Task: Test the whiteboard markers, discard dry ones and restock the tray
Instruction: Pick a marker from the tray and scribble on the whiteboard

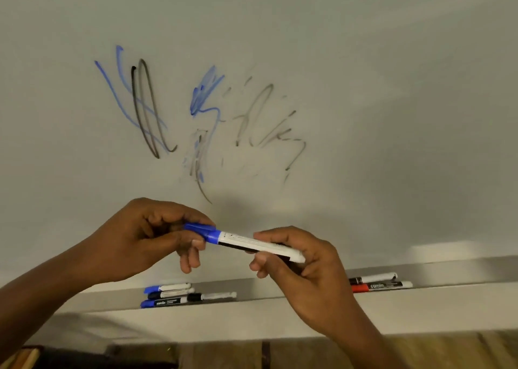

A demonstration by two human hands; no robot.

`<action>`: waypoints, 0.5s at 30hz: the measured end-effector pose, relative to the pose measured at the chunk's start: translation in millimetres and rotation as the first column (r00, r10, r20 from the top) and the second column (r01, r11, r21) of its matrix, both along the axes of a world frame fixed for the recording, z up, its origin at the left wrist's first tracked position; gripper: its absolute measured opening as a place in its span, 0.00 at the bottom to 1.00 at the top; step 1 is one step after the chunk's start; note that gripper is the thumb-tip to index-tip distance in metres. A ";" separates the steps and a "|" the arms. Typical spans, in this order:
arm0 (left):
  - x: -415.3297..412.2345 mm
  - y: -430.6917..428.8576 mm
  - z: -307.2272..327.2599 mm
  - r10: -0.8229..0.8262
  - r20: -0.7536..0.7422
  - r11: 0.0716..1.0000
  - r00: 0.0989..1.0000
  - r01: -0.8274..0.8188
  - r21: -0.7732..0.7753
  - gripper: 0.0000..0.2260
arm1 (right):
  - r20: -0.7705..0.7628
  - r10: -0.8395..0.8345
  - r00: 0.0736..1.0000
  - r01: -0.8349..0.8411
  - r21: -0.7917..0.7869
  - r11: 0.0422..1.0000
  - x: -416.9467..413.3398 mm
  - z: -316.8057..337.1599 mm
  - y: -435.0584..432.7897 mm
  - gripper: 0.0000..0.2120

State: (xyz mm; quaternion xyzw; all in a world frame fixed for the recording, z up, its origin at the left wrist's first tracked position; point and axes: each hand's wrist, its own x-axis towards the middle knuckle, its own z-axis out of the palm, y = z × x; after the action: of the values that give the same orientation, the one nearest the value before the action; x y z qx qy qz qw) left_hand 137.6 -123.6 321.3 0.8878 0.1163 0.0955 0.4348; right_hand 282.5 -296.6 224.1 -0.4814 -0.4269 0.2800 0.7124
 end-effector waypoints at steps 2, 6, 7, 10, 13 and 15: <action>4.2 -3.3 -3.7 0.018 0.049 1.000 0.999 -0.018 0.010 0.13 | -0.055 0.020 0.998 -0.019 0.008 1.000 1.7 -2.4 0.9 0.08; 12.6 -12.7 -14.2 0.025 0.060 0.996 0.998 -0.030 0.085 0.12 | -0.136 0.043 0.990 -0.043 0.006 0.999 0.8 -10.9 0.2 0.06; 11.0 -13.4 -17.0 0.026 0.043 0.995 0.999 -0.030 0.090 0.13 | -0.155 0.054 0.986 -0.055 -0.002 0.998 -1.3 -13.5 0.9 0.06; 6.6 -5.3 -28.1 0.053 -0.059 0.986 0.997 -0.043 0.160 0.10 | -0.163 0.037 0.986 -0.051 -0.083 0.995 -2.6 -25.7 6.8 0.06; 4.6 11.6 -45.2 0.145 -0.309 0.945 0.940 -0.040 0.324 0.09 | 0.173 0.019 0.985 0.019 -0.214 0.977 -1.3 -61.2 31.5 0.07; 0.1 23.0 -61.8 0.253 -0.463 0.872 0.849 0.007 0.489 0.20 | 0.432 0.000 0.902 0.137 -0.285 0.949 -3.4 -100.4 57.5 0.09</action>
State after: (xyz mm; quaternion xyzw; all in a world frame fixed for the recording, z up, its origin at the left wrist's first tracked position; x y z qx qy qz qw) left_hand 137.7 -100.6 259.5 0.9496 0.2595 -0.0905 0.1506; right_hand 279.2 -239.1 123.6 -0.6512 -0.5057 0.2056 0.5271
